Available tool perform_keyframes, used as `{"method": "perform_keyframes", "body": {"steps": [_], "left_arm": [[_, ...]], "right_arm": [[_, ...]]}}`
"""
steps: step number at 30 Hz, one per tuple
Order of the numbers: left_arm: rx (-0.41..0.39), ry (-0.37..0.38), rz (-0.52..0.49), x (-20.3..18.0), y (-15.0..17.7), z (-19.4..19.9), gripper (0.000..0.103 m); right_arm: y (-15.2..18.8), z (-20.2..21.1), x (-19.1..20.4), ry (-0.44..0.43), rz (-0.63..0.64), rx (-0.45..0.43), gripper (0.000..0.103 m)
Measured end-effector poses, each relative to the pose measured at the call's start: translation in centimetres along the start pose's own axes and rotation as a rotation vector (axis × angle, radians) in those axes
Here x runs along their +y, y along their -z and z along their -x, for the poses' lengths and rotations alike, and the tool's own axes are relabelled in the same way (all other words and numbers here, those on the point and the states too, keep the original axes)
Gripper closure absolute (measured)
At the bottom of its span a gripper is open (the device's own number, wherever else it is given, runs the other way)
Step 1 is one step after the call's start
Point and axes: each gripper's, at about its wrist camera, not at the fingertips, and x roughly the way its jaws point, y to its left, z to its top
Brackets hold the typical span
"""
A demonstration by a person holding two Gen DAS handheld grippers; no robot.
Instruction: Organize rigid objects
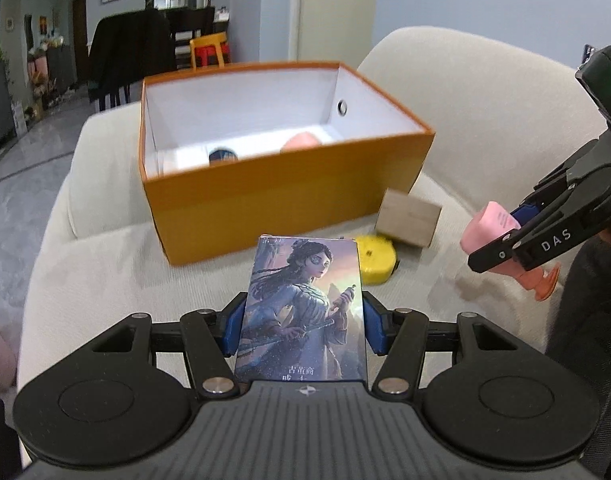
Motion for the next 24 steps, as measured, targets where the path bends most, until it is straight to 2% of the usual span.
{"method": "perform_keyframes", "body": {"steps": [5, 12, 18, 24], "left_arm": [[-0.039, 0.005, -0.009, 0.0, -1.6, 1.8, 0.037], [-0.081, -0.005, -0.005, 0.7, -4.8, 2.2, 0.037], [-0.118, -0.031, -0.020, 1.7, -7.9, 1.5, 0.037], [-0.122, -0.049, -0.023, 3.1, -10.7, -0.8, 0.037]], "right_arm": [[-0.1, 2.6, 1.0, -0.012, -0.004, -0.061, 0.058], [-1.8, 5.3, 2.1, -0.036, 0.002, -0.164, 0.058], [-5.4, 6.1, 2.4, -0.026, 0.026, -0.240, 0.058], [-9.6, 6.0, 1.5, -0.017, 0.006, -0.312, 0.058]]}}
